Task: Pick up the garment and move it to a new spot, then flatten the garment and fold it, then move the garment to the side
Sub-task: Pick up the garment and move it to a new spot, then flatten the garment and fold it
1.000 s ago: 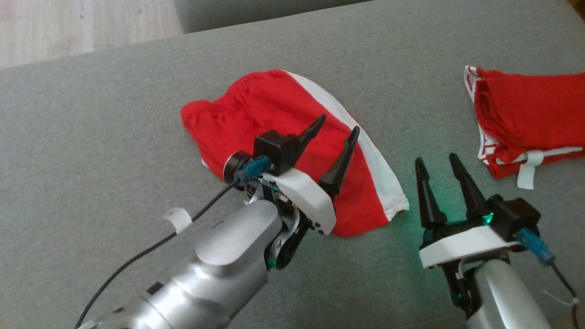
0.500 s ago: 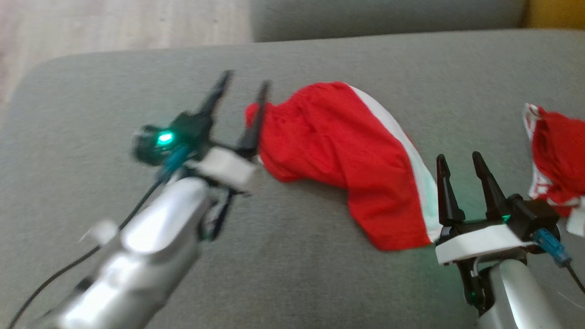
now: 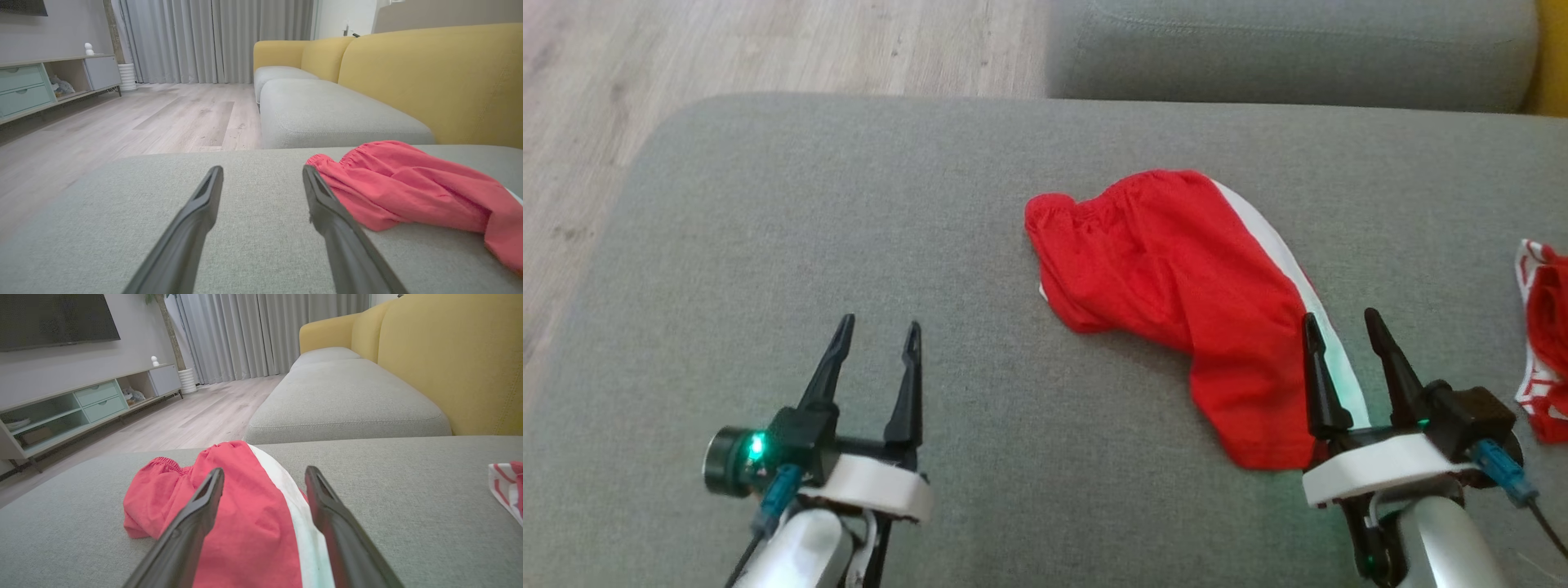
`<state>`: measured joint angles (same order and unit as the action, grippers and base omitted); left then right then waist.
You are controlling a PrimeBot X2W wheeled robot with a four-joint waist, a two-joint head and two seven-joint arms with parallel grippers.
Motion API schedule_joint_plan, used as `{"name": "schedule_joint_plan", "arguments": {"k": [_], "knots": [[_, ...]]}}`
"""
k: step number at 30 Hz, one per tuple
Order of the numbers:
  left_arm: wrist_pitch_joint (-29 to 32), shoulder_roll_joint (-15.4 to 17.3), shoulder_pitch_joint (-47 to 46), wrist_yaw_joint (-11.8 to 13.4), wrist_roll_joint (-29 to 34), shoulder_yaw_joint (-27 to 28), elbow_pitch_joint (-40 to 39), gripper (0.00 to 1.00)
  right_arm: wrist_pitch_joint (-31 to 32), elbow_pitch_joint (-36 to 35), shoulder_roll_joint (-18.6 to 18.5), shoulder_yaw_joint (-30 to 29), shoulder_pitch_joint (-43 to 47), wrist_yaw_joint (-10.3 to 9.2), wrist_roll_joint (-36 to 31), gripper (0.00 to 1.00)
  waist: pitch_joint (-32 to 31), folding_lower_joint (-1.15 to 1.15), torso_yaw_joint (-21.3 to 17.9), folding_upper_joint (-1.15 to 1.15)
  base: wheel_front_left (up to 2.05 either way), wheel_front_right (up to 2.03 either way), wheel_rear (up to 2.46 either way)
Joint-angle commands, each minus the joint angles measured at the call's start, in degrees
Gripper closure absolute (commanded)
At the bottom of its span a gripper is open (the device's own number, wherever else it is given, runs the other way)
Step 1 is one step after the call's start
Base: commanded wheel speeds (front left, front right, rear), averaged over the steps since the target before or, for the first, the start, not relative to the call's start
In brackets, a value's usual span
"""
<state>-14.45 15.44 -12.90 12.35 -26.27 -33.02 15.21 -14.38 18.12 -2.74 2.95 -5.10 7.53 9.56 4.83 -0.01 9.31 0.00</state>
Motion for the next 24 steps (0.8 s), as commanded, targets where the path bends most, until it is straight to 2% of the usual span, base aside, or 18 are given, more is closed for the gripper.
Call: {"name": "schedule_joint_plan", "arguments": {"k": [1,9,12,19,24], "knots": [[-0.54,0.29,-2.72,-0.16,0.73,2.65,-2.07,0.00,-0.62,-1.99,-0.14,1.11,-1.19,-0.04,-0.52,0.00,0.37,0.01,0.26,0.00,0.00,0.00,0.00],[-0.54,-4.79,-4.13,-4.42,5.41,6.19,-1.40,0.00,0.08,-2.24,-0.24,-0.90,-7.76,-0.04,-4.35,0.00,4.62,0.01,2.08,0.00,0.00,0.00,0.00],[-0.54,-6.55,-4.96,-6.00,6.55,7.50,-0.76,0.00,2.63,-0.55,-1.94,-1.21,-12.73,-0.04,-4.73,0.00,6.76,0.01,3.33,0.00,0.00,0.00,0.00],[-0.54,-9.42,-6.37,-8.98,8.99,10.27,1.11,0.00,9.30,8.16,-7.16,0.76,-23.67,-0.04,-3.34,0.00,10.60,0.01,6.82,0.00,0.00,0.00,0.00],[-0.54,-11.09,-6.60,-10.71,10.51,11.91,2.51,0.00,13.17,17.43,-11.54,5.76,-28.39,-0.04,1.42,0.00,11.80,0.01,8.98,0.00,0.00,0.00,0.00]]}}
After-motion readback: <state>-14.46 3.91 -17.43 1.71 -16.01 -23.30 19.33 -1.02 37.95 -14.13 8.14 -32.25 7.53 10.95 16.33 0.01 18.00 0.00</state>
